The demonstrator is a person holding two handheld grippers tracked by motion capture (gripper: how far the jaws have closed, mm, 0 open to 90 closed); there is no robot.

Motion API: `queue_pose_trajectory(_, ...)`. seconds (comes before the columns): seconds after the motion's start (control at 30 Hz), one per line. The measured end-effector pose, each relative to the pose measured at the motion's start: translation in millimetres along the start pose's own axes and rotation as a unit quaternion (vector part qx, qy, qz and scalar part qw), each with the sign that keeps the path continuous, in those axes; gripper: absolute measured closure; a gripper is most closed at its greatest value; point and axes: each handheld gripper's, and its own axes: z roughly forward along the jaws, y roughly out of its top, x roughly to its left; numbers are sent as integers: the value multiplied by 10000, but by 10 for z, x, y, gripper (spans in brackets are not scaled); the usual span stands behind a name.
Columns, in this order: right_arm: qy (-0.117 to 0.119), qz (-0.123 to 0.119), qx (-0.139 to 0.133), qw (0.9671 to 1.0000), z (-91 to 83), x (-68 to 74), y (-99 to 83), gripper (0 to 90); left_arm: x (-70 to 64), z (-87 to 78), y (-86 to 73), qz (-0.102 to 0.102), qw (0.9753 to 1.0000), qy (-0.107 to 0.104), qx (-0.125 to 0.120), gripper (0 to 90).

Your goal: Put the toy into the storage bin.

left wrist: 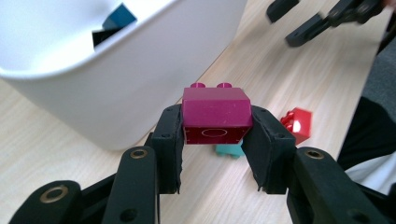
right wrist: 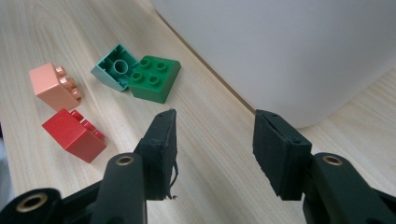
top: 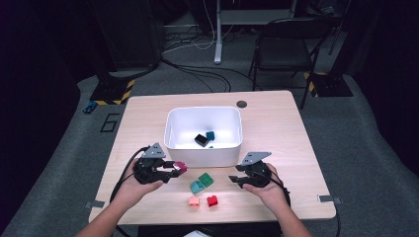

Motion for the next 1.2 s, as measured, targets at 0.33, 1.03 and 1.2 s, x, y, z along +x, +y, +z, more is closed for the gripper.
queue_pose_trajectory(0.33,-10,-6,32,10000,4,-25,-13,492,51,-161,299,16,9999,-119,-88,586)
queue_pose_trajectory(1.03,30,78,88,9999,45,-58,-52,493,380,-29,930,143,9999,-82,41,586)
queue_pose_trajectory(1.2,36,141,106,9998,52,-77,-70,493,448,115,1077,257,9996,-47,140,586)
